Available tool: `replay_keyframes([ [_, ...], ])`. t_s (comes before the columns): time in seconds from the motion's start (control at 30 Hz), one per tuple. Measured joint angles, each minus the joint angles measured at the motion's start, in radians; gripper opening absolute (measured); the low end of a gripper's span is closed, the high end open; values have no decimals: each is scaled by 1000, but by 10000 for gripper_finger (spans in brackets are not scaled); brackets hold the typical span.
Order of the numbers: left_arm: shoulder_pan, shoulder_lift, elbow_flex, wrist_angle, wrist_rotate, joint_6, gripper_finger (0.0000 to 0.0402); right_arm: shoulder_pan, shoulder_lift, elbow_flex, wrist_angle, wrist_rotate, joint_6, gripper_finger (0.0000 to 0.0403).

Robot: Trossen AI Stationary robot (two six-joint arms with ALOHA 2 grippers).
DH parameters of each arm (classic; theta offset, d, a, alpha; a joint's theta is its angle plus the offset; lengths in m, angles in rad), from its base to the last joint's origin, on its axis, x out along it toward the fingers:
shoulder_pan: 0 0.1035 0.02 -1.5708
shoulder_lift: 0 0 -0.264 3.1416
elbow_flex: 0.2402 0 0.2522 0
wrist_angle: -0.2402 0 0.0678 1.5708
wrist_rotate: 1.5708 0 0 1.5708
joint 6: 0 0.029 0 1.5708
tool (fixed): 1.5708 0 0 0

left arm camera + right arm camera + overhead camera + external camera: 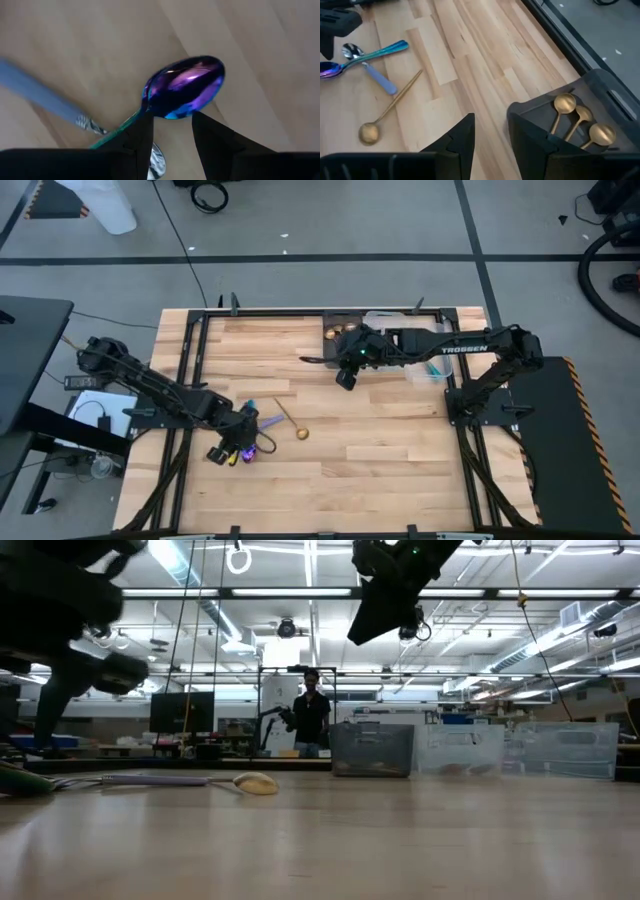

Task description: Sort silverware by color (type)

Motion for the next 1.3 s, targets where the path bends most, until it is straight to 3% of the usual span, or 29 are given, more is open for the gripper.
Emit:
replay_keyframes([
  [0.13,-62,0,0,2,-45,136,142,21,0,0,21,0,8,129],
  [0.37,-174,3,0,38,-149,140,142,49,0,0,21,2,44,129],
  [0.83,-324,11,-7,120,-284,-7,142,93,0,0,18,44,89,129],
  [1.3,-351,65,-9,166,-342,-209,142,119,0,-1,-10,68,132,129],
])
